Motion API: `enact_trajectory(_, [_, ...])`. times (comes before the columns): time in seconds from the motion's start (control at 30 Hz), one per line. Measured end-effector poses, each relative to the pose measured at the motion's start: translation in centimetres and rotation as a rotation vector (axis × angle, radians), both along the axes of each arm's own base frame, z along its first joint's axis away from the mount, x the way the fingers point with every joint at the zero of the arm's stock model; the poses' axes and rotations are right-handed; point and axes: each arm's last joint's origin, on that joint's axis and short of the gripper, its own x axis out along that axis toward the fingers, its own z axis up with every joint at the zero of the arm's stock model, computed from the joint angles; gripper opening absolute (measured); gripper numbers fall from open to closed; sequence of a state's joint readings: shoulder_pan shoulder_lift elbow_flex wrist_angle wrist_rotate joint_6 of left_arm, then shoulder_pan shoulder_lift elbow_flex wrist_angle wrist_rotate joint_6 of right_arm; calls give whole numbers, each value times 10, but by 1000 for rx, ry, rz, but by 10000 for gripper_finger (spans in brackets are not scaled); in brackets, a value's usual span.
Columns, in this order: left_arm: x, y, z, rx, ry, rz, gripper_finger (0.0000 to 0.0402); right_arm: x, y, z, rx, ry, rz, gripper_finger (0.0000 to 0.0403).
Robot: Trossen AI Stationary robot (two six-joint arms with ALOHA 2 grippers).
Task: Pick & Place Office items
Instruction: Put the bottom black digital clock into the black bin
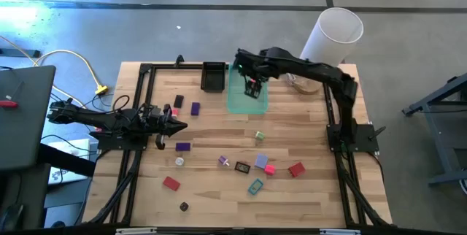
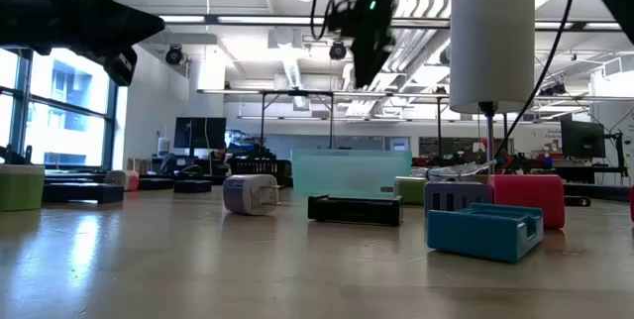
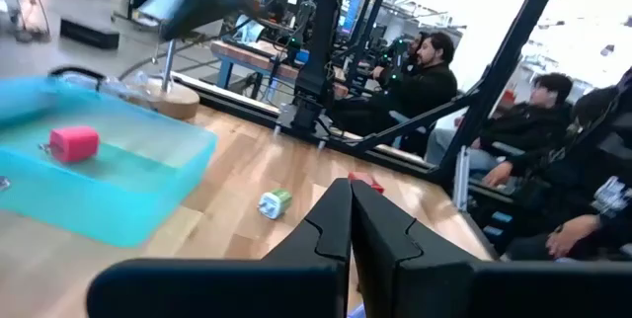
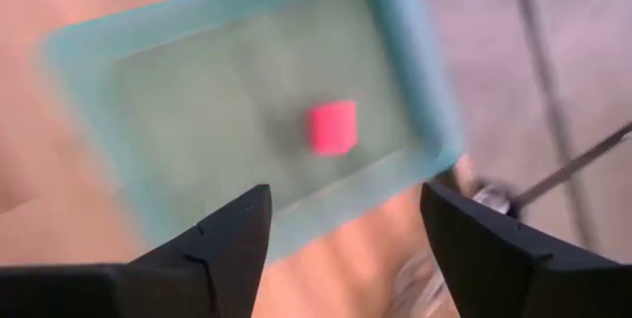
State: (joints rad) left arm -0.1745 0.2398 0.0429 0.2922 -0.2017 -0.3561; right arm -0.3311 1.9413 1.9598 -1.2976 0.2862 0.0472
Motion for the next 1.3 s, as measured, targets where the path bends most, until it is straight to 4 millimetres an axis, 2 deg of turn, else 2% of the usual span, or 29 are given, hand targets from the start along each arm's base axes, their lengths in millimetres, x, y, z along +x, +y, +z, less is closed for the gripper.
enact_trajectory(0.27, [0, -1, 0, -41, 0, -35, 1, -26, 76, 35, 289, -45, 13, 249])
enact_trajectory(0.53, [0, -1, 0, -111, 2, -42, 1, -33, 144, 37, 370, 30, 49, 249])
enact_trajectory(0.83, [0, -1, -3, -108, 26, -41, 1, -48, 230, 16, 286, 143, 277, 249])
enact_trajectory(0.97, [0, -1, -3, -108, 29, -40, 1, -55, 261, 2, 204, 141, 357, 249])
enact_trajectory(1.13, [0, -1, -3, -108, 28, -40, 1, -46, 284, -15, 143, -5, 462, 249])
enact_trajectory(1.3, [0, -1, -3, -124, 28, -41, 1, -23, 292, -31, 185, -243, 484, 249])
